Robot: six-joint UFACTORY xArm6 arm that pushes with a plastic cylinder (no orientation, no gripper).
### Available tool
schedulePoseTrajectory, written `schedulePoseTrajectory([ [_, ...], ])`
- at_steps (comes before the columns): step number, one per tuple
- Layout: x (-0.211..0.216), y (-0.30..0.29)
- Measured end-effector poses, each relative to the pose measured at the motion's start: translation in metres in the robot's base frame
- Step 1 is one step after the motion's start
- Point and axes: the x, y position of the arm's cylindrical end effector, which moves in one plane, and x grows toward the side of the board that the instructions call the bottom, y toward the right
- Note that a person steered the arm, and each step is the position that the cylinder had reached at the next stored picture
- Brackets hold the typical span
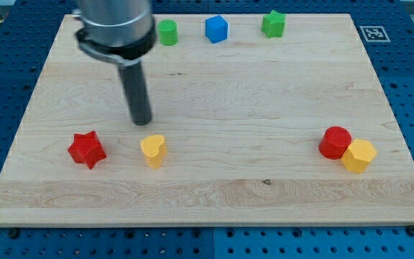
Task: Push the red star and the yellow heart towards the bottom center
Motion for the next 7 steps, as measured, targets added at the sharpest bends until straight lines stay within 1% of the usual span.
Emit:
schedulePoseTrajectory([
  [2, 0.008, -0.086],
  [3, 0.028, -0.117],
  [4, 0.044, -0.117],
  [6, 0.049, -0.073],
  [7, 0.057, -0.068],
])
